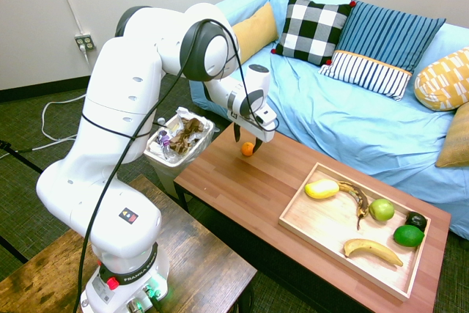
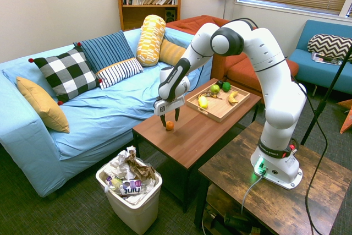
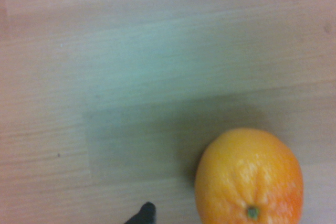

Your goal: Put the tangerine in the tray

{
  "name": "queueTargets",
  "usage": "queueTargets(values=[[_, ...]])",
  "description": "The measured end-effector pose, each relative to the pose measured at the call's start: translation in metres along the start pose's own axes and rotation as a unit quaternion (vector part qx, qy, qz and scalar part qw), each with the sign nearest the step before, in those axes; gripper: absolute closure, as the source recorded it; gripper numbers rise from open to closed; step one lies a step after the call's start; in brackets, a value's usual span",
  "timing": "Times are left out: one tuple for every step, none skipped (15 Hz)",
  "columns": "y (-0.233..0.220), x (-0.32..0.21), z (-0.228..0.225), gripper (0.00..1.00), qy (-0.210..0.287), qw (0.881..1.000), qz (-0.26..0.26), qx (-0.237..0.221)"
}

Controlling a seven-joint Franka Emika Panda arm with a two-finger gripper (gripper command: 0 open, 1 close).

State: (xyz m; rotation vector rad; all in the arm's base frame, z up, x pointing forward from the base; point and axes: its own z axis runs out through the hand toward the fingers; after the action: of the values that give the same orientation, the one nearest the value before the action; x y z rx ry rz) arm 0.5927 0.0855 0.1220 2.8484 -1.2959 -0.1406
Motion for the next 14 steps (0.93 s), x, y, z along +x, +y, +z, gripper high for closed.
queueTargets(values=[[-0.006,0.004,0.005,0.00,0.000,1.000,0.003,-0.002],[-0.013,0.008,0.010,0.00,-0.001,1.000,0.006,-0.005],[-0.018,0.011,0.014,1.00,-0.003,1.000,0.009,-0.007],[-0.022,0.014,0.018,1.00,-0.005,1.000,0.012,-0.009],[-0.024,0.018,0.021,1.00,-0.007,1.000,0.015,-0.011],[-0.026,0.022,0.025,1.00,-0.009,1.000,0.018,-0.014],[-0.026,0.025,0.028,1.00,-0.010,1.000,0.020,-0.017],[-0.027,0.027,0.028,1.00,-0.012,0.999,0.022,-0.021],[-0.026,0.029,0.027,1.00,-0.014,0.999,0.025,-0.026],[-0.025,0.032,0.025,1.00,-0.016,0.999,0.026,-0.030],[-0.023,0.034,0.024,1.00,-0.017,0.999,0.028,-0.035],[-0.021,0.036,0.024,1.00,-0.018,0.999,0.030,-0.038],[-0.019,0.037,0.024,1.00,-0.020,0.998,0.032,-0.042],[-0.018,0.037,0.025,1.00,-0.024,0.998,0.032,-0.048]])
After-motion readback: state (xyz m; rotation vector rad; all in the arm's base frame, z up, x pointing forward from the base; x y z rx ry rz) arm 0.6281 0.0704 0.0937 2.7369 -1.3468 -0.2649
